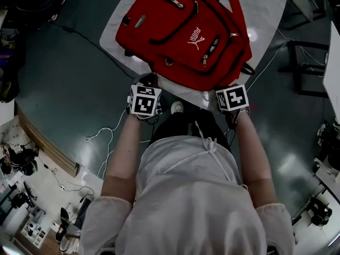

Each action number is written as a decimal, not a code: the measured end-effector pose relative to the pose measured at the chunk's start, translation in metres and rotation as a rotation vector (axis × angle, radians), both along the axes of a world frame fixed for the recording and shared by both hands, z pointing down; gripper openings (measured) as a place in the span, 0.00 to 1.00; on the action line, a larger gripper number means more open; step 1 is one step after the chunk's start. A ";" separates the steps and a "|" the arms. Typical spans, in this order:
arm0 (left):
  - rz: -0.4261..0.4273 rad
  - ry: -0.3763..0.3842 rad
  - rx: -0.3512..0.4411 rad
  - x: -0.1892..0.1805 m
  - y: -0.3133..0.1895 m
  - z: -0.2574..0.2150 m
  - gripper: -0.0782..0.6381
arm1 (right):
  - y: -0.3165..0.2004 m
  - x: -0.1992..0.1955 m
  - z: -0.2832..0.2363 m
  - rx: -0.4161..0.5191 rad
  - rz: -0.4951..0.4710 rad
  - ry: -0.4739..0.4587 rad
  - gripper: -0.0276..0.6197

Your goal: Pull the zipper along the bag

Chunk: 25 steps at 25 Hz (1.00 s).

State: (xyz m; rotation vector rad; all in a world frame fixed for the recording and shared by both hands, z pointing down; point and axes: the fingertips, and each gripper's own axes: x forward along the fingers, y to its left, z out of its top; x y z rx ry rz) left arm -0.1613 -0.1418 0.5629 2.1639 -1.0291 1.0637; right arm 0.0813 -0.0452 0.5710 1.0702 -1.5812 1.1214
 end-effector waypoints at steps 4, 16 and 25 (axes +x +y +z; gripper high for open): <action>-0.042 -0.009 0.026 0.000 0.001 0.001 0.15 | 0.001 0.000 -0.003 0.054 0.001 0.035 0.09; -0.123 0.061 0.155 0.005 0.010 -0.051 0.25 | -0.002 -0.005 -0.023 0.231 0.025 0.106 0.09; -0.109 0.249 0.341 0.073 -0.001 -0.156 0.22 | -0.054 -0.009 -0.126 0.515 0.068 -0.025 0.09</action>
